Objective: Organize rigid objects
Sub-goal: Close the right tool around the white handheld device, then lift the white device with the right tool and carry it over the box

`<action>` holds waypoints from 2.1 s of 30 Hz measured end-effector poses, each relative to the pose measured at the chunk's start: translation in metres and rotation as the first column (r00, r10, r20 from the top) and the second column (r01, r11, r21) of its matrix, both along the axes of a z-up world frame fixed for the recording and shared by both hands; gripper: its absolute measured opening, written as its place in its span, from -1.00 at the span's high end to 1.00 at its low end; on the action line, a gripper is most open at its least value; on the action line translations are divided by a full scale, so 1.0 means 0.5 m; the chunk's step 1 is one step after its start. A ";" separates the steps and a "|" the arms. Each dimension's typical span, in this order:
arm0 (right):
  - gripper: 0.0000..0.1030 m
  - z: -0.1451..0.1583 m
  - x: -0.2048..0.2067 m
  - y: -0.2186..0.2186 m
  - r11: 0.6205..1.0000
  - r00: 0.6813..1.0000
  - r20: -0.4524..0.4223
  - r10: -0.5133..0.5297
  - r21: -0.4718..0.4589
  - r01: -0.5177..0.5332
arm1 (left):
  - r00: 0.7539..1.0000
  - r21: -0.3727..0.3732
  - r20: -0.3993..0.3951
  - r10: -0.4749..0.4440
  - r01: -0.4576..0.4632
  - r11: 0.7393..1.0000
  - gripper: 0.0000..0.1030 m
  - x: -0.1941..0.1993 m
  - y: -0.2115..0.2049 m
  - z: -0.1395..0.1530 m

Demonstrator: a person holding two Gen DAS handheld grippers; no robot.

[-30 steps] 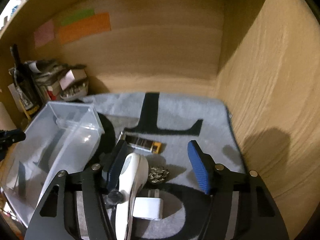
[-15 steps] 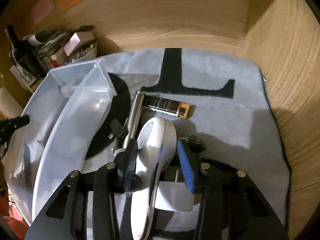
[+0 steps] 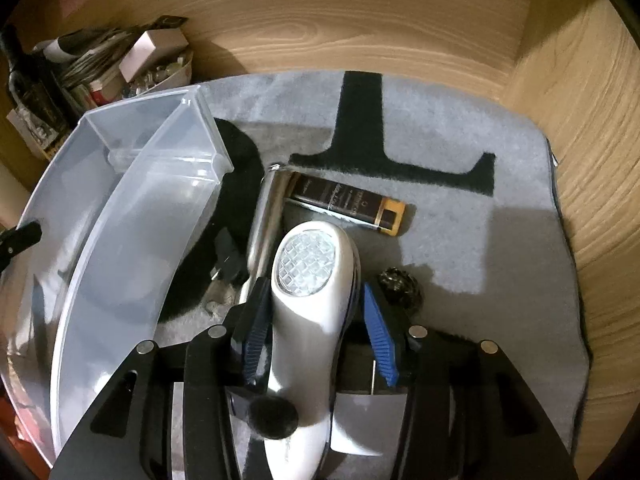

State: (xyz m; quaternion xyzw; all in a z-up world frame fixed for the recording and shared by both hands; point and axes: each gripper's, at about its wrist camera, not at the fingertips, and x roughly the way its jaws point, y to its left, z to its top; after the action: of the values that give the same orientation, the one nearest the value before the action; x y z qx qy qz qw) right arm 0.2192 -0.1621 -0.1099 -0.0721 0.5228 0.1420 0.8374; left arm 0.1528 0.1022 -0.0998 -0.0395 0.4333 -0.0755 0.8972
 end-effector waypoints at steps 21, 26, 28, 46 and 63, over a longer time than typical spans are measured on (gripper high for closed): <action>0.28 0.113 -0.048 -0.035 0.989 0.962 0.265 -0.068 0.142 0.031 | 1.000 0.024 -0.005 0.022 -0.022 0.999 0.83 0.001 -0.004 0.000; 0.29 0.162 -0.062 -0.028 0.986 0.933 0.352 -0.067 0.169 0.007 | 0.999 0.033 -0.002 0.035 -0.035 0.999 0.84 -0.004 -0.006 0.001; 0.29 0.180 -0.069 -0.021 0.984 0.923 0.380 -0.059 0.179 -0.010 | 0.999 0.038 0.000 0.038 -0.037 0.999 0.84 -0.007 -0.007 0.001; 0.29 0.266 -0.083 0.148 0.933 0.853 0.504 0.134 0.225 -0.280 | 0.999 0.028 0.011 0.040 -0.041 0.999 0.84 -0.014 -0.008 0.003; 0.29 0.158 -0.135 0.181 0.930 0.889 0.361 0.280 0.128 -0.344 | 0.999 0.034 0.016 0.031 -0.031 0.999 0.84 -0.012 -0.011 0.002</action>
State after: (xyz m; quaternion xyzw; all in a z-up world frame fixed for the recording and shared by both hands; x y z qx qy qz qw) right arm 0.1516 -0.0718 -0.0308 -0.0991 0.3374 0.3096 0.8835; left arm 0.1467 0.0965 -0.0987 -0.0301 0.4267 -0.0543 0.9023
